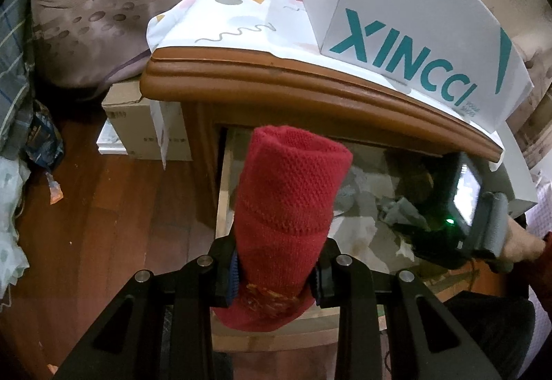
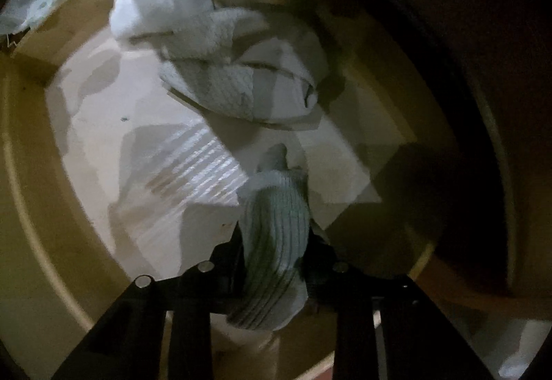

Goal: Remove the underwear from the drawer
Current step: 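Lift the grey knit sock with the right gripper toward the shoe box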

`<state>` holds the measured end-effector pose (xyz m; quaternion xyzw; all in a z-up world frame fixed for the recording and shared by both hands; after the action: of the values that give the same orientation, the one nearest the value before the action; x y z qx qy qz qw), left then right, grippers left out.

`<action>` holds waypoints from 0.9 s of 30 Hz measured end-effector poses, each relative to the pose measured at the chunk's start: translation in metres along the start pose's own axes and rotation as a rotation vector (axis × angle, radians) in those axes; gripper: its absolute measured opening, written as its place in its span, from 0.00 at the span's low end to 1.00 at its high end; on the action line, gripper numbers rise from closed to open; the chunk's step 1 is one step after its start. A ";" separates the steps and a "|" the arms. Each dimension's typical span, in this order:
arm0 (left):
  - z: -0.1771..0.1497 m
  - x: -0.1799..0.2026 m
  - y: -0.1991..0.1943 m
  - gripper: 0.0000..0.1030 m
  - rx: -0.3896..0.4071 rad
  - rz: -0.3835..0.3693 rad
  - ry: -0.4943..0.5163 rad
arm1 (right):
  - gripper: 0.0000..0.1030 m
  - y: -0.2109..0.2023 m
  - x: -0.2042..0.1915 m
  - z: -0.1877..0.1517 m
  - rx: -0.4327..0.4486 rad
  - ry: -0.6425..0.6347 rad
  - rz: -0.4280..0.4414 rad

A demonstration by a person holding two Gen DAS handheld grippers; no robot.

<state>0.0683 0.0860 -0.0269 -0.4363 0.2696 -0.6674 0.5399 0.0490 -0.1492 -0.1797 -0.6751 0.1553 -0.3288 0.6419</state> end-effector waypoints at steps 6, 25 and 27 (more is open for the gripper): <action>-0.003 0.002 0.006 0.27 -0.006 0.016 0.002 | 0.27 -0.036 -0.007 -0.007 0.075 0.059 -0.003; -0.005 0.009 0.008 0.28 0.024 0.088 0.039 | 0.27 -0.134 0.009 -0.044 0.380 0.658 -0.017; -0.004 0.010 0.008 0.28 0.026 0.085 0.039 | 0.27 -0.150 0.012 -0.046 0.406 0.673 -0.029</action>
<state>0.0679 0.0739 -0.0322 -0.4046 0.2896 -0.6557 0.5679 -0.0035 -0.1731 -0.0331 -0.3910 0.2792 -0.5649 0.6709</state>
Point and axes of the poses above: each gripper's, at about its wrist camera, not at the fingertips, and y roughly the way its jaws point, x to its right, z to its top, the point moved 7 cm from there along y, roughly the way its jaws point, and after that the axes turned 11 degrees about -y, right-handed, at the moved point
